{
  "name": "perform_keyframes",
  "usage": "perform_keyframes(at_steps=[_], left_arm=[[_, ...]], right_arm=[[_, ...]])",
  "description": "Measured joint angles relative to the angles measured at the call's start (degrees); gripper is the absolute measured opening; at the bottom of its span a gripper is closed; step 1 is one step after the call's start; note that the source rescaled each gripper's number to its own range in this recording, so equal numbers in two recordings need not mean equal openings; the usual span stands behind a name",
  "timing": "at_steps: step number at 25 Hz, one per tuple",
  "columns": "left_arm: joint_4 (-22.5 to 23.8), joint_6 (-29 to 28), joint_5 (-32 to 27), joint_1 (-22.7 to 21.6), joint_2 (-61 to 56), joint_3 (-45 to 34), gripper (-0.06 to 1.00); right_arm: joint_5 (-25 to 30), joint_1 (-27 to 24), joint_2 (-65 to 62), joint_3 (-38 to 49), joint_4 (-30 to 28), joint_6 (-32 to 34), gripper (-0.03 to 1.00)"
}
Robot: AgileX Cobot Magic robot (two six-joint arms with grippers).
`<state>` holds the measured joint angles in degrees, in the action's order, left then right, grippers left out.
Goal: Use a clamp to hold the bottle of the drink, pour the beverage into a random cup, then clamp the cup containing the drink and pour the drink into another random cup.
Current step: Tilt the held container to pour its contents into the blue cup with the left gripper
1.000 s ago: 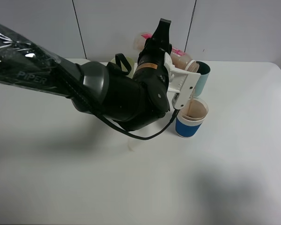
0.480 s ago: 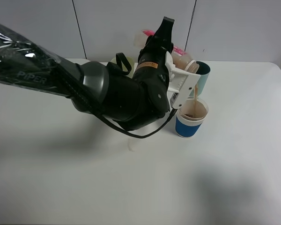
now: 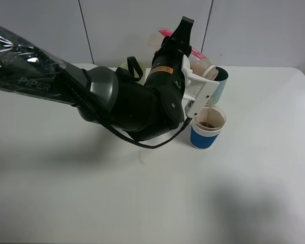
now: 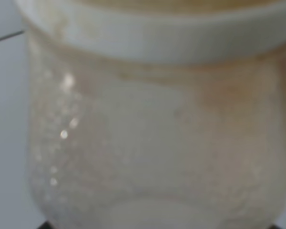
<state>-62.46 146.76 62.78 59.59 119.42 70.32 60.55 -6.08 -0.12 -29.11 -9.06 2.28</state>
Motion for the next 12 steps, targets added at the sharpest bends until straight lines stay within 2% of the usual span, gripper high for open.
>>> perform_keyframes(at_steps=[12], left_arm=[[3.89, 0.64, 1.63, 0.0, 0.0, 0.0, 0.05]], right_arm=[[0.0, 0.0, 0.0, 0.0, 0.0, 0.0, 0.85]])
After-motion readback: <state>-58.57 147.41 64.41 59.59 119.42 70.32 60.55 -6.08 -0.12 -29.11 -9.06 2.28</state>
